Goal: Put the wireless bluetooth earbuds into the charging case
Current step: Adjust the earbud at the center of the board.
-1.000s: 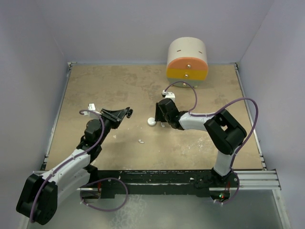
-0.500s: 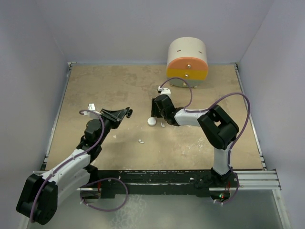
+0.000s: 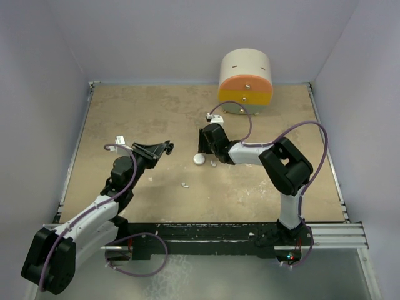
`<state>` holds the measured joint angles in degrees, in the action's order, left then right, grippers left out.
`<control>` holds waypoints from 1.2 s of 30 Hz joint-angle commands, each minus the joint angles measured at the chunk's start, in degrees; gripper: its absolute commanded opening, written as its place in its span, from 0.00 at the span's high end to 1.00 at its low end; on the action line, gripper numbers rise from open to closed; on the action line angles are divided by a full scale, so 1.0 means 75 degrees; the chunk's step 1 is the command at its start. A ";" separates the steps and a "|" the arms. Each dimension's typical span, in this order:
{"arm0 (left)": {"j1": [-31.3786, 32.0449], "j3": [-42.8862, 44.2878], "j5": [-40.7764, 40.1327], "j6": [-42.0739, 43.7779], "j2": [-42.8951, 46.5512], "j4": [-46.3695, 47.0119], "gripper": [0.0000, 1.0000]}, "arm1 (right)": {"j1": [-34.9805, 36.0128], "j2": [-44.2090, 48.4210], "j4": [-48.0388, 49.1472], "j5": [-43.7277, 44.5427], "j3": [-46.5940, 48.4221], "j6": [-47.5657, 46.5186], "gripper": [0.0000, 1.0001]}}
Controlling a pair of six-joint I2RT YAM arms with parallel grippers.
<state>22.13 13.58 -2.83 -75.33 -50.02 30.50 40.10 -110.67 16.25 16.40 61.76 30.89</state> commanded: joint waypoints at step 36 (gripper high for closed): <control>-0.0091 -0.0013 0.0049 0.0148 0.0272 0.0217 1.00 | 0.0033 0.0824 0.0151 -0.0499 -0.0961 0.0799 0.41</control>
<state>21.85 13.32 -2.79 -75.35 -48.73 30.30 39.97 -103.13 15.64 13.61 53.49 35.40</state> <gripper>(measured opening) 0.219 0.591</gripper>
